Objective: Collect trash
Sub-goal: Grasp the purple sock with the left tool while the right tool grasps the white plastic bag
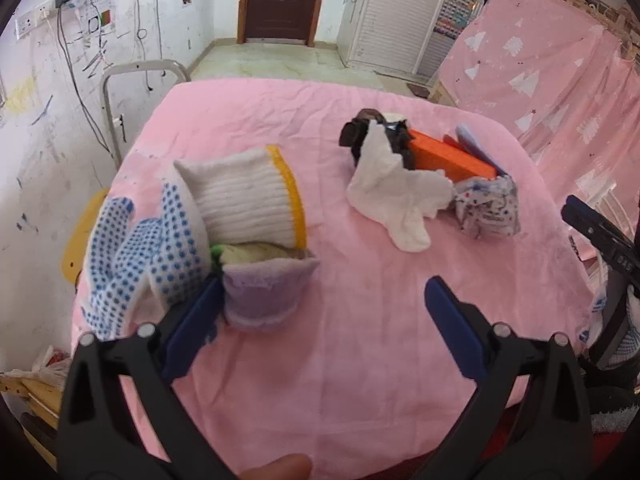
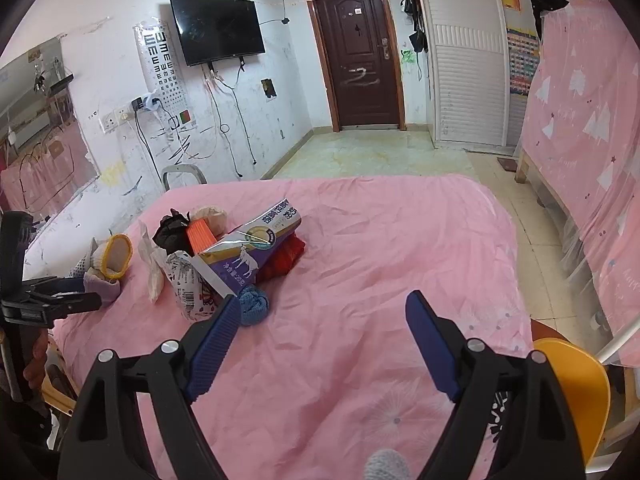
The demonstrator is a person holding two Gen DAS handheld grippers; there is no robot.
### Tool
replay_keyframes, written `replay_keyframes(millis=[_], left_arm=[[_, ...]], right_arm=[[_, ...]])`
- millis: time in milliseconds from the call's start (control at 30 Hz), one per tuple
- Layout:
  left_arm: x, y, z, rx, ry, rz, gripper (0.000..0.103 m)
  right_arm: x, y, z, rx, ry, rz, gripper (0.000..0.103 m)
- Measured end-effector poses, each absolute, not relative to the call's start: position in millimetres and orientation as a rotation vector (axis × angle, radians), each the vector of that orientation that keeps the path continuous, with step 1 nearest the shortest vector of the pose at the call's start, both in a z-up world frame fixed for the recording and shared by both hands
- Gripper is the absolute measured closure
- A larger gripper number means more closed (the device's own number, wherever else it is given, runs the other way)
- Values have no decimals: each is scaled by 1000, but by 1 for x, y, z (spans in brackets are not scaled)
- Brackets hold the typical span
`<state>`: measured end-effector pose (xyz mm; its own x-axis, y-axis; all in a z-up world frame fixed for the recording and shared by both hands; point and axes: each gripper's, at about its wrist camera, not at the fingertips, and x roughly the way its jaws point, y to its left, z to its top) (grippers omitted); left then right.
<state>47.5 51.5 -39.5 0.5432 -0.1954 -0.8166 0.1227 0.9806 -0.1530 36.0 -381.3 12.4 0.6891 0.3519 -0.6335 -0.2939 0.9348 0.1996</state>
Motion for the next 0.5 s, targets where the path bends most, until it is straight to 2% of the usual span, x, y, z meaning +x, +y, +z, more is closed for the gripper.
replay_keyframes(millis=[133, 233, 300, 400, 500], left_arm=[[66, 52, -49, -59, 1011, -133, 23], [73, 53, -53, -49, 1029, -99, 39], [74, 55, -55, -26, 1027, -60, 61], [71, 63, -53, -45, 1018, -59, 72], [65, 68, -51, -57, 1004, -61, 79]], right_arm=[[35, -385, 12, 92, 724, 360, 28], [35, -387, 12, 94, 723, 357, 28], [35, -388, 12, 95, 724, 358, 28], [35, -387, 12, 93, 726, 362, 27], [35, -386, 12, 91, 727, 367, 27]])
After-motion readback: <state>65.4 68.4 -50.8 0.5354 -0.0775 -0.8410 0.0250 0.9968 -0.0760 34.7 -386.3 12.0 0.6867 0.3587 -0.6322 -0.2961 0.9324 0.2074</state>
